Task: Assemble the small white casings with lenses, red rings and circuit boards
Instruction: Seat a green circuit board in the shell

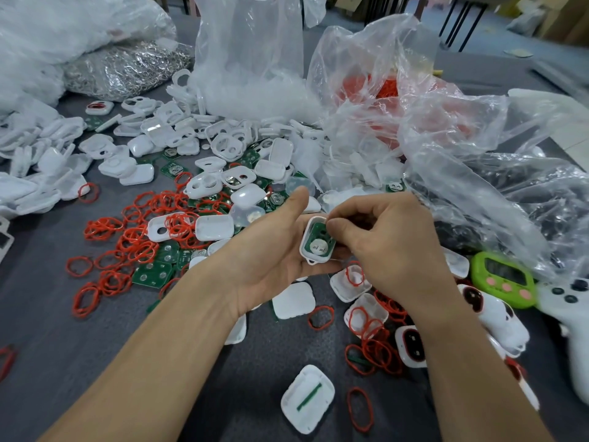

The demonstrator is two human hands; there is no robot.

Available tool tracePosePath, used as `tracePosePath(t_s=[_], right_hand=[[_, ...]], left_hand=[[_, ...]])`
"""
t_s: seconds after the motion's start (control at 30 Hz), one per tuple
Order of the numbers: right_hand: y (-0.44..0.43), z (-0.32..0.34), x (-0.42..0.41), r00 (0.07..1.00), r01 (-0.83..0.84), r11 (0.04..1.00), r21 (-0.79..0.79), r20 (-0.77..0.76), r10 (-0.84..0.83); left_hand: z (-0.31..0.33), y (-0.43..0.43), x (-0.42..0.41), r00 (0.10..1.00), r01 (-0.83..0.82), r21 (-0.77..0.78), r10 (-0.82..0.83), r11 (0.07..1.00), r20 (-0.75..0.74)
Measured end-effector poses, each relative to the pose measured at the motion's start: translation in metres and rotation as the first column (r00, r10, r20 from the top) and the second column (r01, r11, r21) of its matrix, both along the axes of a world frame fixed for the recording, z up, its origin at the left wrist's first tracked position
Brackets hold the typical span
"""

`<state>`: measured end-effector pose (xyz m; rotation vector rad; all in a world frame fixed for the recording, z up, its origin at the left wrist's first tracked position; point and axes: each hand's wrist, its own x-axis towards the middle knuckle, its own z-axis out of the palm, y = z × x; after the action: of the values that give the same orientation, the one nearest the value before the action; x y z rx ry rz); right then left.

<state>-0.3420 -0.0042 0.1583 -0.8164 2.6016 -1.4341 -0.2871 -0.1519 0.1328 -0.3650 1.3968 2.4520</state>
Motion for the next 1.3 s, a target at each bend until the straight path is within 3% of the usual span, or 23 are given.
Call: tracePosePath(t_s=[0.33,0.43,0.6,0.77,0.93,1.07,1.3], right_hand=[[-0.009,-0.009,0.009,0.958,0.158,0.987,0.033,-0.249,-0.145],[-0.01,-0.01,0.01,0.951,0.171,0.985,0.007,-0.263,-0.163],[-0.005,-0.011,0.007,0.96,0.231,0.965,-0.123,-0.134,-0.247],[0.008,-0.017,-0.002,0.951,0.306,0.939,-0.156,0.009,-0.308],[0.006,-0.021,-0.001,0.933,0.225,0.942,-0.248,0.333,-0.135],[0.003,-0.02,0.002,0.918,0.15,0.946,-0.287,0.395,-0.026],[0.002,-0.022,0.003,0.892,0.157,0.922,-0.353,0.451,0.021]], left_hand=[[0.004,0.002,0.002,0.999,-0.032,0.032,0.031,0.999,0.01],[0.004,0.001,0.002,1.0,-0.023,0.036,0.023,0.999,0.005],[0.003,0.0,0.004,1.0,-0.001,0.03,0.001,1.0,0.001],[0.0,-0.003,0.005,0.999,-0.021,0.022,0.022,1.0,-0.027],[-0.001,-0.002,0.006,0.997,-0.007,-0.001,0.007,1.0,-0.083],[-0.002,-0.004,0.006,0.995,-0.021,-0.017,0.019,1.0,-0.103],[0.002,-0.003,0.008,0.995,-0.044,-0.042,0.039,0.998,-0.096]])
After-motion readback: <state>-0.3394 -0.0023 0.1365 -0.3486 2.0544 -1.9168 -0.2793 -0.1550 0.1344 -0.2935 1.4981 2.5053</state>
